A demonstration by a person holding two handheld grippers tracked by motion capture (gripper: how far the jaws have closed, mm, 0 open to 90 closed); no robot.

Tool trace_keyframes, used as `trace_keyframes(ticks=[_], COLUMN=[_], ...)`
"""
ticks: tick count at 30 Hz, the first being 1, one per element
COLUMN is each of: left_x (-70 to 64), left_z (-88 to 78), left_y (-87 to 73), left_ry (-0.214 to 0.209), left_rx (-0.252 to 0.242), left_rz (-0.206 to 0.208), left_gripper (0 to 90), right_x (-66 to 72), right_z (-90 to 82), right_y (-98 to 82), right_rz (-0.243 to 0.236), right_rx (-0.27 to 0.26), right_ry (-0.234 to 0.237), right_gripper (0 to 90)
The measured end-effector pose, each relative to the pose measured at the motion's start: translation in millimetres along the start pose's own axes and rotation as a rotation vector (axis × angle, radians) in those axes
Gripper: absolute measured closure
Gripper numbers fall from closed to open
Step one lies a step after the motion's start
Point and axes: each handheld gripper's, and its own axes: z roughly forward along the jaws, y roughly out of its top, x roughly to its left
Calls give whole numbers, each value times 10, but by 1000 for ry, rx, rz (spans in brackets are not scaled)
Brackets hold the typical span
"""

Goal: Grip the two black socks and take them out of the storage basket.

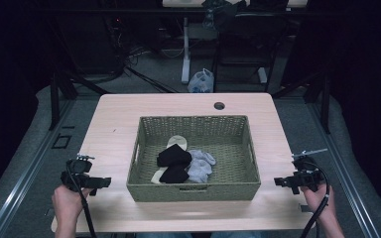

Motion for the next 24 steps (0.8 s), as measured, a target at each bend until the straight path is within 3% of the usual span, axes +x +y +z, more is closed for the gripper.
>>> trace_keyframes(ticks=[12,24], left_x=[-46,-194], left_z=[-40,-182], left_y=[44,130], left_ry=[-1,-57], left_rx=[5,-32], left_rz=[12,69], left_gripper=[4,6], right_x=[-10,0], right_z=[15,-11], right_y=[4,-55], right_rz=[-7,-4], right_rx=[13,17], right_ry=[3,-6], right_gripper=[148,148])
